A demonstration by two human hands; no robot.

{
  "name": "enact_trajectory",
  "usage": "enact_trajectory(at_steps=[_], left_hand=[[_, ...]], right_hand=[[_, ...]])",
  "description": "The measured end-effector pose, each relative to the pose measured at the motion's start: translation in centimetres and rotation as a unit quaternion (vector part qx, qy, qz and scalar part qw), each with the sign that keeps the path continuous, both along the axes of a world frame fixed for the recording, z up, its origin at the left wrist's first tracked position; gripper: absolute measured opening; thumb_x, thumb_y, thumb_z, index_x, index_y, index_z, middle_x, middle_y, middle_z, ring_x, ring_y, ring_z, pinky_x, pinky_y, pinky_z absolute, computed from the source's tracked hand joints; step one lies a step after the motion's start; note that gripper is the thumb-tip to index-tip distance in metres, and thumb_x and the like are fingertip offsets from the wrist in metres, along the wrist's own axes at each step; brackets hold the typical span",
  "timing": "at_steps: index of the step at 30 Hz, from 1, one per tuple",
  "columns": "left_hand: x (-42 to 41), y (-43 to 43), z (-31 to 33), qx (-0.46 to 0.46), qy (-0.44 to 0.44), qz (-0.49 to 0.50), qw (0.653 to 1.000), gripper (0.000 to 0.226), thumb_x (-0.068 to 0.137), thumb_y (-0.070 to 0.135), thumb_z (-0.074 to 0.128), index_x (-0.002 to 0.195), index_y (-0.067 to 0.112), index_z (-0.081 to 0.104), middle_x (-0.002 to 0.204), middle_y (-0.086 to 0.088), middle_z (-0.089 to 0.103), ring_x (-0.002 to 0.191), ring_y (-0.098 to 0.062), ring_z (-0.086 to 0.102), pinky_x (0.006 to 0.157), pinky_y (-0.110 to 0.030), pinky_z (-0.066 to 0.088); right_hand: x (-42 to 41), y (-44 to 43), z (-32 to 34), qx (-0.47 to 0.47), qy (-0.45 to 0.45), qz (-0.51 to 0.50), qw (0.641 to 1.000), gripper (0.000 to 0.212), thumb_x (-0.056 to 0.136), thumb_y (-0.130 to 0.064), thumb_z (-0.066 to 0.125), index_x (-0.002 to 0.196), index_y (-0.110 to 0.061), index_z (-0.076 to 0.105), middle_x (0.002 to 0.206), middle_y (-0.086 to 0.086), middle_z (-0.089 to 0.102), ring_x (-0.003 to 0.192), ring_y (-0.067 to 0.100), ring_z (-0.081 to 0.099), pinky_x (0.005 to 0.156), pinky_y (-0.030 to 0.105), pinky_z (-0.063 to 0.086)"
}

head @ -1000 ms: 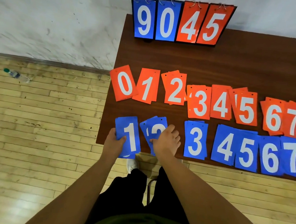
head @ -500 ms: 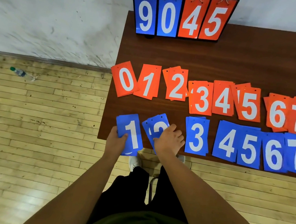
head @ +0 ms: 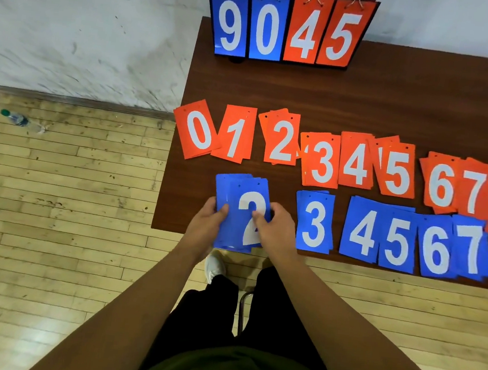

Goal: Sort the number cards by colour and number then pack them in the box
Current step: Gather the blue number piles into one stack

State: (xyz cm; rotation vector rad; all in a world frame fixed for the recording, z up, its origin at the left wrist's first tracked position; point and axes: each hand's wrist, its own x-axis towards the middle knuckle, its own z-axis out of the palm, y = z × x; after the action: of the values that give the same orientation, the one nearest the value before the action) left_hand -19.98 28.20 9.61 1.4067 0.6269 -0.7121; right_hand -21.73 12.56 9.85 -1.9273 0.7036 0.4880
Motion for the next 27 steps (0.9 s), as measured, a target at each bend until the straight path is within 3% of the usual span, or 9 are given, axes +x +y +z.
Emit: enact_trajectory(at_steps=[2, 4, 6, 9, 13, 17, 19, 23, 27], left_hand=[[0.2, -1.5, 0.1, 0.008, -0.025, -0.054, 0.998, 0.024, 0.096, 0.029, 0.058, 0.120, 0.028, 0.056, 0.116, 0.003, 0.069, 0.102, -0.021, 0.069, 0.086, -0.047, 0.057], [0.3, -2.6, 0.1, 0.026, -0.038, -0.075, 0.996, 0.025, 0.095, 0.030, 0.061, 0.120, 0.028, 0.056, 0.116, 0.003, 0.069, 0.100, -0.021, 0.070, 0.086, -0.047, 0.057], [0.5, -3.0, -0.1, 0.031, -0.026, -0.059, 0.997, 0.020, 0.096, 0.028, 0.060, 0.116, 0.028, 0.056, 0.116, 0.002, 0.068, 0.101, -0.022, 0.069, 0.087, -0.048, 0.057], [0.5, -2.8, -0.5, 0.032, -0.014, -0.064, 0.997, 0.016, 0.096, 0.028, 0.060, 0.111, 0.029, 0.056, 0.117, 0.000, 0.067, 0.101, -0.024, 0.069, 0.088, -0.050, 0.056], [0.1, -2.3, -1.0, 0.055, 0.000, -0.056, 0.997, 0.017, 0.096, 0.026, 0.059, 0.113, 0.026, 0.055, 0.117, -0.001, 0.067, 0.101, -0.025, 0.068, 0.088, -0.051, 0.056], [-0.5, -1.7, -1.5, 0.077, 0.003, -0.055, 0.996, 0.014, 0.096, 0.026, 0.059, 0.110, 0.027, 0.056, 0.115, -0.002, 0.067, 0.100, -0.026, 0.068, 0.087, -0.052, 0.056], [-0.7, -1.4, -1.6, 0.089, 0.008, -0.052, 0.995, 0.015, 0.096, 0.026, 0.059, 0.111, 0.027, 0.057, 0.116, -0.002, 0.067, 0.101, -0.027, 0.068, 0.088, -0.054, 0.055], [-0.9, -1.9, -1.5, 0.120, 0.004, -0.053, 0.991, 0.015, 0.098, 0.025, 0.056, 0.113, 0.025, 0.053, 0.117, -0.003, 0.065, 0.100, -0.026, 0.067, 0.087, -0.050, 0.056], [-0.8, -3.8, -0.8, 0.096, -0.012, -0.081, 0.992, 0.017, 0.099, 0.024, 0.054, 0.115, 0.030, 0.051, 0.117, -0.001, 0.064, 0.101, -0.025, 0.066, 0.089, -0.051, 0.055]], right_hand=[[-0.5, -0.1, -0.1, -0.055, -0.006, 0.052, 0.997, 0.041, 0.091, -0.047, 0.059, 0.120, -0.018, 0.053, 0.112, -0.002, 0.050, 0.099, 0.010, 0.054, 0.070, 0.017, 0.048], [-1.6, -1.3, -0.5, -0.133, -0.003, 0.069, 0.989, 0.051, 0.094, -0.052, 0.052, 0.132, -0.019, 0.047, 0.126, 0.002, 0.044, 0.114, 0.015, 0.049, 0.088, 0.029, 0.052], [-2.8, -4.0, -1.1, -0.236, 0.001, 0.046, 0.971, 0.054, 0.097, -0.046, 0.047, 0.141, -0.014, 0.040, 0.139, 0.009, 0.036, 0.127, 0.024, 0.038, 0.103, 0.038, 0.044], [-4.4, -7.5, -2.1, -0.346, 0.060, 0.059, 0.935, 0.061, 0.098, -0.046, 0.044, 0.144, -0.008, 0.035, 0.144, 0.018, 0.031, 0.133, 0.034, 0.031, 0.109, 0.043, 0.037], [-4.3, -7.4, -2.5, -0.371, 0.097, 0.085, 0.920, 0.073, 0.088, -0.058, 0.056, 0.140, -0.011, 0.035, 0.138, 0.022, 0.033, 0.128, 0.038, 0.034, 0.105, 0.044, 0.035], [-2.0, -7.4, -1.9, -0.277, 0.178, -0.023, 0.944, 0.095, 0.074, -0.044, 0.080, 0.143, -0.014, 0.021, 0.137, 0.026, 0.034, 0.129, 0.043, 0.034, 0.107, 0.050, 0.030], [-1.4, -7.7, -2.1, -0.254, 0.195, -0.035, 0.947, 0.092, 0.073, -0.040, 0.082, 0.139, -0.011, 0.025, 0.134, 0.023, 0.041, 0.126, 0.041, 0.040, 0.104, 0.050, 0.036], [-2.0, -8.5, -1.8, -0.061, 0.090, -0.084, 0.990, 0.027, 0.095, -0.023, 0.060, 0.114, -0.009, 0.047, 0.113, 0.010, 0.060, 0.098, 0.024, 0.061, 0.066, 0.031, 0.052], [-2.8, -8.5, 0.8, 0.122, 0.036, -0.204, 0.971, 0.008, 0.097, -0.022, 0.058, 0.098, -0.015, 0.061, 0.095, -0.003, 0.068, 0.082, 0.012, 0.067, 0.054, 0.019, 0.050]])
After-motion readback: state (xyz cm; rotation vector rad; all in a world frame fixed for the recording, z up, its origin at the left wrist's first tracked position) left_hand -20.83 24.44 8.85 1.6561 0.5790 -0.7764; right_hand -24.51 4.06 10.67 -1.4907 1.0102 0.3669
